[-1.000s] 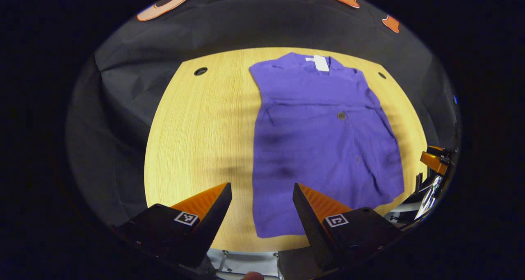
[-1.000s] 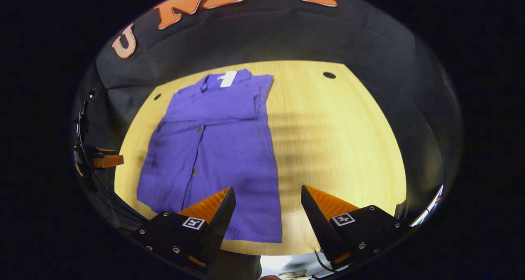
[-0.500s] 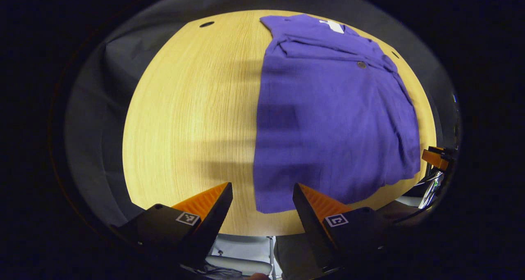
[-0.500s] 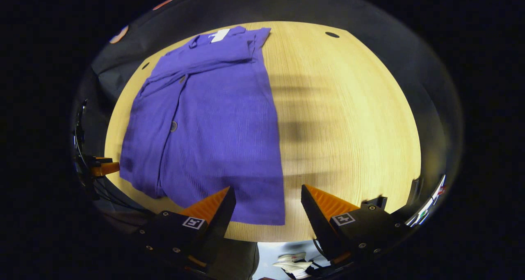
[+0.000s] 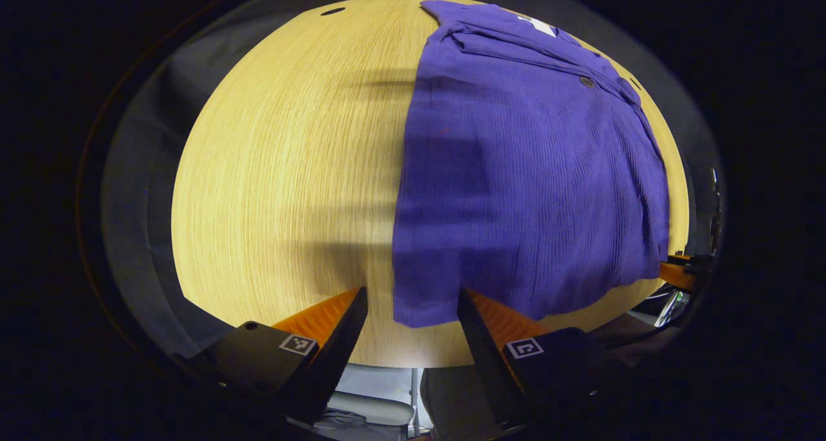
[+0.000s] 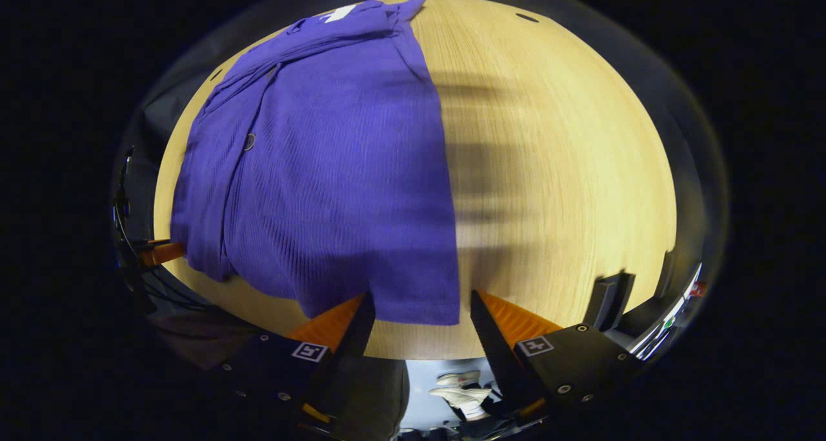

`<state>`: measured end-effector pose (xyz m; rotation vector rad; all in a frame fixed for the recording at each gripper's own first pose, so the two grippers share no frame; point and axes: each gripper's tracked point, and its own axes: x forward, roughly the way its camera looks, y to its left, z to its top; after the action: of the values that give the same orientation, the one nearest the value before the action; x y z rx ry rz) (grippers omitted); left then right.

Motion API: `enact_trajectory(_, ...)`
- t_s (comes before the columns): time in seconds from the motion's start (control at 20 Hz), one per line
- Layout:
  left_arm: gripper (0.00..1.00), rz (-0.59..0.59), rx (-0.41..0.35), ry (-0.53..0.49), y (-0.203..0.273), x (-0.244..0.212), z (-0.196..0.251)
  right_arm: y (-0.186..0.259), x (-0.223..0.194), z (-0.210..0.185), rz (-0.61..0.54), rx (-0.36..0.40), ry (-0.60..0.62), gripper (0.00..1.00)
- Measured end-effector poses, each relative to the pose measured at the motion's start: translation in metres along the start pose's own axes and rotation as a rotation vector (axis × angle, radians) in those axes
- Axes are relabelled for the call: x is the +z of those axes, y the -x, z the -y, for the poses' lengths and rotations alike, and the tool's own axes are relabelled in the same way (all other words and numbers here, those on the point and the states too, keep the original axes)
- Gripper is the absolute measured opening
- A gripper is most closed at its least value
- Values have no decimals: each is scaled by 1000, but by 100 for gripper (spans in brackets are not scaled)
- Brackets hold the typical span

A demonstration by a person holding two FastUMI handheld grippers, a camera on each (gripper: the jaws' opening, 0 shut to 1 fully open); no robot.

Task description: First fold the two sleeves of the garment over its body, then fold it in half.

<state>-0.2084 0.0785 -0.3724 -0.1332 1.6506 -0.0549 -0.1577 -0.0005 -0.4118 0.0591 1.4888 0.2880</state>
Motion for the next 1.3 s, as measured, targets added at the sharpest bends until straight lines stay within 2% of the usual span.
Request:
enact_trajectory(0.1, 89, -25, -4, -16, 0, -3, -1, 0, 2, -3, -15, 7, -9, 82)
enact_trajectory(0.15, 88, -40, -11, -33, 0, -1, 0, -1, 2, -5, -24, 10, -10, 72)
enact_trajectory(0.2, 79, -49, -20, -40, -2, 2, 3, -2, 6, -9, -22, 27, -25, 66)
enact_trajectory(0.25, 64, -61, -35, -41, -2, 4, 8, -3, 8, -13, -24, 45, -48, 41)
enact_trajectory(0.3, 50, -70, -47, -51, -2, 6, 13, -2, 11, -17, -24, 63, -72, 31)
enact_trajectory(0.35, 35, -74, -58, -56, -1, 5, 15, -2, 13, -21, -23, 82, -88, 34)
enact_trajectory(0.4, 20, -80, -68, -58, -1, 5, 16, -1, 15, -25, -27, 102, -100, 18)
enact_trajectory(0.45, 17, -82, -76, -52, 0, 6, 15, 1, 16, -29, -24, 123, -109, 13)
enact_trajectory(0.65, 7, -37, -111, -39, 23, 28, 20, 28, 44, -38, 48, 168, -117, 8)
enact_trajectory(1.0, 7, 118, -154, -123, 88, 107, 42, 94, 120, -58, 209, 252, -75, 8)
enact_trajectory(1.3, 7, 230, -163, -186, 131, 181, 57, 137, 197, -59, 346, 267, -44, 8)
